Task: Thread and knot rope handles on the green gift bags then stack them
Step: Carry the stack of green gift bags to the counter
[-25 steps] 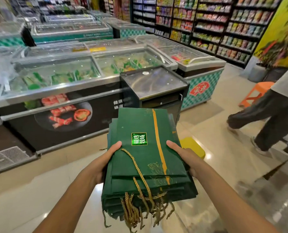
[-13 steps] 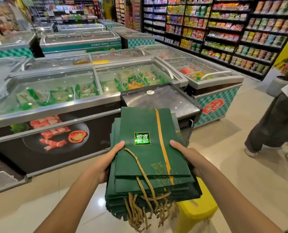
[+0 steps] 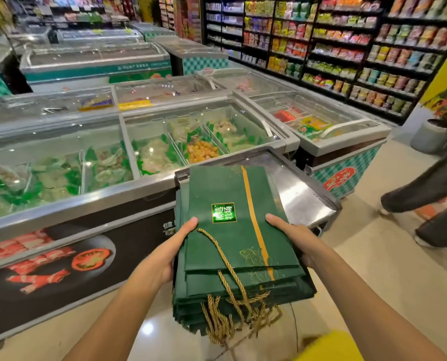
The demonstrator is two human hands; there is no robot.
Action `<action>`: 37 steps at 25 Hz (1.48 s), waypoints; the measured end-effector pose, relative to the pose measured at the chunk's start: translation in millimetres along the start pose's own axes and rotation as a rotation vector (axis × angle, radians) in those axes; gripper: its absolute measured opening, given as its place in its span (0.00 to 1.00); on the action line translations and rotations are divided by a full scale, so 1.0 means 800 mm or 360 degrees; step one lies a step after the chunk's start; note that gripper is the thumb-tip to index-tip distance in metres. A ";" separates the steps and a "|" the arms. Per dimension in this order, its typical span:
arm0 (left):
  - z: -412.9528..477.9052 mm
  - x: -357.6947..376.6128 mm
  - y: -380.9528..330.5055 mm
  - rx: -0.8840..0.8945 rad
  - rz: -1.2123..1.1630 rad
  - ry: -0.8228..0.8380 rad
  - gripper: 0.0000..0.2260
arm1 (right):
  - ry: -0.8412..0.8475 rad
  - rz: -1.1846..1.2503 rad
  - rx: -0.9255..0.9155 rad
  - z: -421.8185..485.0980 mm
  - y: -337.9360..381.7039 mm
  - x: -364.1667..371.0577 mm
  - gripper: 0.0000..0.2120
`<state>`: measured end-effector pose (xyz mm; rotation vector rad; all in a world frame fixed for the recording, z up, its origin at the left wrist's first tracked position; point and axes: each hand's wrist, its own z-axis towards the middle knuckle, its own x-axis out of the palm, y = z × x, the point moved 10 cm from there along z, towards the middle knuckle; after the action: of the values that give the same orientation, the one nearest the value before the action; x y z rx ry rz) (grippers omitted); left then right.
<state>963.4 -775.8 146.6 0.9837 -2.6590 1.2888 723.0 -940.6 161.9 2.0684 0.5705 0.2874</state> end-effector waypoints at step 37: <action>0.212 -0.003 -0.253 0.0456 0.1360 -0.1239 0.31 | 0.0208 -0.1393 -0.0751 0.372 0.206 0.034 0.25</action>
<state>1117.2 -988.2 175.8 0.3507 -3.8384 1.7036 917.2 -1220.8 142.5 1.2074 1.2809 0.0258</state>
